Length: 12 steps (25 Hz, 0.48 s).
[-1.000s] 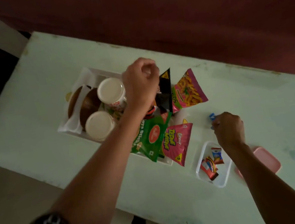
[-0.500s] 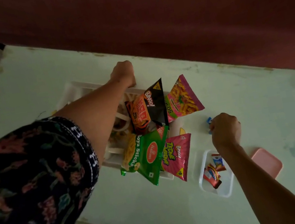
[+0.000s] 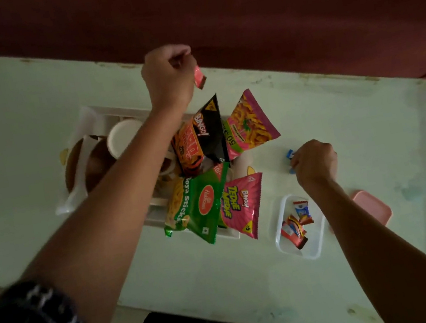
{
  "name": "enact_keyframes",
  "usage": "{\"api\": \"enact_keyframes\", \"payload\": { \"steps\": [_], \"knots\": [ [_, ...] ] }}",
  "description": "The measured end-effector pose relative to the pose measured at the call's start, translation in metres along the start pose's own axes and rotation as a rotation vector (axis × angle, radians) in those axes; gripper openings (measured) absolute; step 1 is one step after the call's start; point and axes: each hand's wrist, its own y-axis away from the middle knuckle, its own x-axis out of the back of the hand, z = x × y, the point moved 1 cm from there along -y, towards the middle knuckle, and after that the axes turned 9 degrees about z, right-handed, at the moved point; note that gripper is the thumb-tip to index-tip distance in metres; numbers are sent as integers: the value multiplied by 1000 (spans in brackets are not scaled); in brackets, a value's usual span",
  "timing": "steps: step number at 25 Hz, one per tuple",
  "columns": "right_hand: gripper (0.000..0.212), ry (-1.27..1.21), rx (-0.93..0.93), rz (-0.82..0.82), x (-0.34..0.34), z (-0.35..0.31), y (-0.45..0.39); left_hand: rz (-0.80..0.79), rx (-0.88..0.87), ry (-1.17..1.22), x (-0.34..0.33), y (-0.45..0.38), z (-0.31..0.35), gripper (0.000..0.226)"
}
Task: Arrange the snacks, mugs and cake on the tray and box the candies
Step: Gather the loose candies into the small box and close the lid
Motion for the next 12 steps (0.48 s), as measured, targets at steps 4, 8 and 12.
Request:
{"api": "enact_keyframes", "payload": {
  "steps": [4,8,12],
  "knots": [
    [20,-210,52,-52,22,7,-3,-171,52,210,20,108,23,19],
    [9,-574,-99,103,51,40,36,-372,-62,79,14,215,18,10],
    [6,-534,-121,165,56,68,101,-476,72,-27,-2,262,-6,10]
  ]
}}
